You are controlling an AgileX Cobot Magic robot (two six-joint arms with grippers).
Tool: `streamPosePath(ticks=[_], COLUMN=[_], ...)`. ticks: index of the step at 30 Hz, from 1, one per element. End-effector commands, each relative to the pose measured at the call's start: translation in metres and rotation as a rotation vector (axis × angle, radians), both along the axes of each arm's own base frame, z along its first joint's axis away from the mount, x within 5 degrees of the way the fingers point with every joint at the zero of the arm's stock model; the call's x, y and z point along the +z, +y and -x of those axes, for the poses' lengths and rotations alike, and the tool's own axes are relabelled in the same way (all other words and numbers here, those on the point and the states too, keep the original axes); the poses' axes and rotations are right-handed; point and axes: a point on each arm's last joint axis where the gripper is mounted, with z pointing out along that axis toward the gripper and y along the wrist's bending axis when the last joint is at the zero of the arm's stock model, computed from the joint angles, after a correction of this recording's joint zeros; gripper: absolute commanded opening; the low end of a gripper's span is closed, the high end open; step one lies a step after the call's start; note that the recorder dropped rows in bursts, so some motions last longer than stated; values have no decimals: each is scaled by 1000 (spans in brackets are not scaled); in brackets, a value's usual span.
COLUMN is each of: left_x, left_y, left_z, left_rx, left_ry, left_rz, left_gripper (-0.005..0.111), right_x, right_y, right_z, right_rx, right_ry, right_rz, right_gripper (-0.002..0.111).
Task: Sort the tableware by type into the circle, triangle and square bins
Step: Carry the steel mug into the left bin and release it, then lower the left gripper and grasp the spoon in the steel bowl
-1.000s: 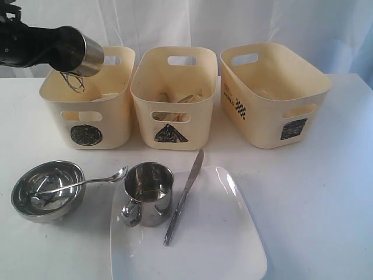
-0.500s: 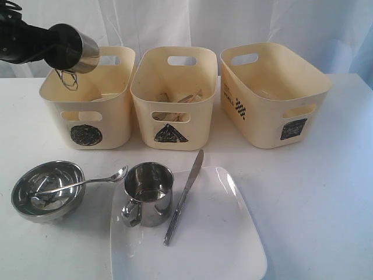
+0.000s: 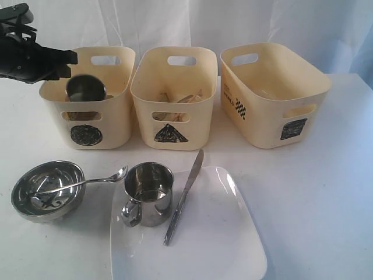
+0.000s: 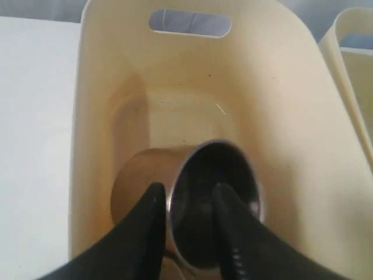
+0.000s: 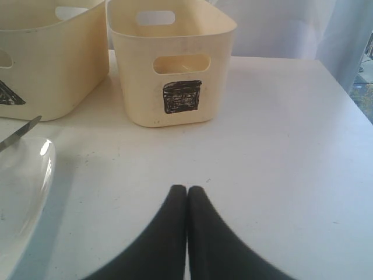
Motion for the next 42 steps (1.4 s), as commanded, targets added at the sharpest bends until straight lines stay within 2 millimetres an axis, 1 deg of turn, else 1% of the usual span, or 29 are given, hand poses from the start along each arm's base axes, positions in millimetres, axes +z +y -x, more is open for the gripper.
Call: streamPosePath(ticks=[1, 5, 7, 9, 12, 15, 17, 20, 22, 24, 30, 32, 34, 36, 37, 39, 42], left_x=[3, 3, 6, 13, 27, 49, 60, 68, 71, 68, 53, 51, 52, 54, 55, 55, 53], left_y=[-3, -6, -8, -10, -12, -15, -19, -25, -27, -27, -15, -14, -16, -23, -27, -35, -47], left_z=[1, 3, 7, 12, 22, 38, 54, 77, 86, 92, 103, 108, 112, 115, 117, 123, 133], left_rx=[-7, -20, -38, -66, -130, -191, -276, -417, -471, -509, -469, -505, -550, -644, -721, -867, -1117], left_ry=[13, 40, 53, 64, 38, 10, 37, 114, 152, 202, 422, 478, 496, 466, 430, 382, 301], left_rz=[37, 74, 92, 110, 85, 80, 86, 89, 89, 79, -54, -65, -49, -43, -57, -110, -221], left_gripper=[38, 39, 39, 39, 38, 35, 34, 34, 34, 34, 34, 34, 34, 34, 35, 36, 43], right_x=[-1, -1, -1, -1, -1, -1, -1, -1, -1, -1, -1, -1, -1, -1, -1, -1, -1], right_y=[-1, -1, -1, -1, -1, -1, -1, -1, -1, -1, -1, -1, -1, -1, -1, -1, -1], right_z=[0, 0, 0, 0, 0, 0, 0, 0, 0, 0, 0, 0, 0, 0, 0, 0, 0], right_rx=[-9, -9, -9, -9, -9, -9, -9, -9, -9, -9, -9, -9, -9, -9, -9, -9, -9], right_ry=[-6, -6, -6, -6, -6, -6, -6, -6, -6, -6, -6, -6, -6, -6, -6, -6, -6], right_rz=[2, 2, 2, 2, 2, 2, 2, 2, 2, 2, 2, 2, 2, 2, 2, 2, 2], right_gripper=[0, 0, 0, 0, 0, 0, 0, 0, 0, 0, 0, 0, 0, 0, 0, 0, 0])
